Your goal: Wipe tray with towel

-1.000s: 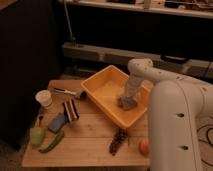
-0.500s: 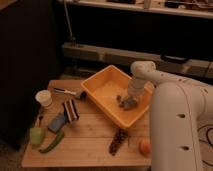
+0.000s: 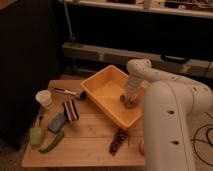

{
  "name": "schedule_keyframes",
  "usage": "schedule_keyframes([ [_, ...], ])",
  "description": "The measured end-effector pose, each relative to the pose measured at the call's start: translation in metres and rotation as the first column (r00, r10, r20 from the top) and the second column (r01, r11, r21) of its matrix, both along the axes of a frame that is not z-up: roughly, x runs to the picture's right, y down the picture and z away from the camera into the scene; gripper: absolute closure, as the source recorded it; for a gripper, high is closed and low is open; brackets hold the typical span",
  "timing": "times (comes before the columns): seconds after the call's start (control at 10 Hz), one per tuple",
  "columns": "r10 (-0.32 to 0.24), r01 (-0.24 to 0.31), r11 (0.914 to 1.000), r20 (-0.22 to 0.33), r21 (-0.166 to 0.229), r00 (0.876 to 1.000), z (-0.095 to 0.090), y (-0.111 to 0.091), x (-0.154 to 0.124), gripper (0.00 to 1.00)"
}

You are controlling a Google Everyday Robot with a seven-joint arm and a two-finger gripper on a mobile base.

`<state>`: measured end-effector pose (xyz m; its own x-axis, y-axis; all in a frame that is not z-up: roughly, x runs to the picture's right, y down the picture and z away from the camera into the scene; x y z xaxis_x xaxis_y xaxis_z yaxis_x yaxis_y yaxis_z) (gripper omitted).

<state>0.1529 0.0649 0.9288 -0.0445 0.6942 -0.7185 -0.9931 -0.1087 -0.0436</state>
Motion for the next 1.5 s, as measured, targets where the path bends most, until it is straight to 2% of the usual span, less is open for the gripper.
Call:
schedule_keyframes([
  [0.1,-0.013,0.013,0.9999,-0.001,0.001,1.0,0.001,-0.004,-0.005,1.0],
  [0.4,-0.046,0.046,0.999,-0.013,-0.002,0.999,0.004,-0.014,-0.016,1.0],
  [0.6,-0.077,0.077,0.997,0.0,0.012,0.997,0.009,-0.028,-0.043,1.0],
  [0.8,-0.104,0.103,0.9937,0.022,0.045,0.994,0.009,-0.053,-0.075,1.0],
  [1.0,-0.126,0.122,0.9907,0.052,0.06,0.991,0.01,-0.066,-0.101,1.0],
  [1.1,-0.151,0.146,0.9869,0.088,0.069,0.985,0.009,-0.07,-0.127,1.0],
  [1.3,-0.187,0.177,0.9808,0.139,0.081,0.972,-0.005,-0.061,-0.155,1.0],
  [1.5,-0.208,0.196,0.9773,0.191,0.08,0.959,-0.029,-0.04,-0.18,1.0],
])
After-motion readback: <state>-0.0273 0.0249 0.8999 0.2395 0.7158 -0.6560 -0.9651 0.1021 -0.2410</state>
